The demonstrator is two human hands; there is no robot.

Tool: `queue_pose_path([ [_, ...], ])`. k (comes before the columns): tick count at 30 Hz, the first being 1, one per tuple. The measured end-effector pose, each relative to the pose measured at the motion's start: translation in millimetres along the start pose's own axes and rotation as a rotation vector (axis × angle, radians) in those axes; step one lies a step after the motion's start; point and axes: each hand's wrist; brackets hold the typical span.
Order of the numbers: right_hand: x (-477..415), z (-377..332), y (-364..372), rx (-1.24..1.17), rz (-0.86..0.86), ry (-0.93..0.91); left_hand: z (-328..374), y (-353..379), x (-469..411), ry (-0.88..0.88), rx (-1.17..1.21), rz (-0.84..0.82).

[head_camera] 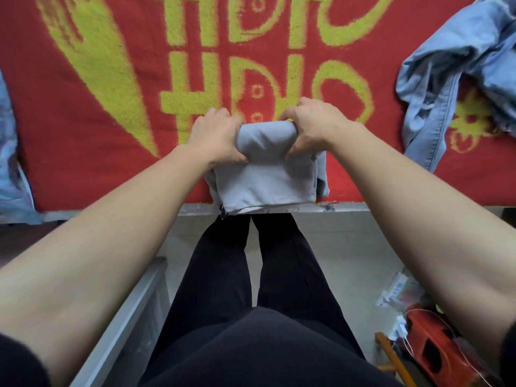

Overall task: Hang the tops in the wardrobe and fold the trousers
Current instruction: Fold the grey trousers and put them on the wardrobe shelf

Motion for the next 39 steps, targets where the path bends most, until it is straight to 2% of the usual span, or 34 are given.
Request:
queue_pose_path([
  [2, 5, -10, 2, 0.123, -0.039, 0.041, 8, -2, -5, 0.004, -0.076, -0.044],
  [5, 12, -22, 1, 0.165, -0.048, 0.099, 13, 1, -6, -0.010, -0.108, -0.040],
  [11, 42, -28, 8, 0.115, 0.201, 0.077, 19, 2, 33, -0.009, -0.064, 0.098],
  [17, 120, -45, -7, 0.187, 0.456, -0.005, 24, -19, 106, 0.046, -0.146, 0.421],
  [20, 164, -62, -53, 0.095, 0.496, 0.009, 25, -59, 145, 0.056, -0.156, 0.591],
  [22, 195, -78, -96, 0.052, 0.509, -0.005, 27, -96, 176, 0.001, -0.164, 0.681],
  [27, 280, -107, -179, 0.117, 0.690, -0.089, 46, -173, 263, -0.155, -0.218, 0.811],
  [31, 349, -115, -206, 0.224, 0.872, -0.204, 74, -199, 328, -0.221, -0.284, 0.911],
  [36, 403, -112, -203, 0.245, 1.010, -0.399, 127, -189, 389, -0.320, -0.412, 1.094],
  [39, 417, -122, -173, 0.266, 0.996, -0.554, 156, -151, 421, -0.420, -0.438, 1.078],
])
Point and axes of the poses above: each hand's wrist, its own x-axis away from the middle knuckle, its own y-axis out of the palm, z = x × y, and after that the axes turned 13 degrees about y, right-handed
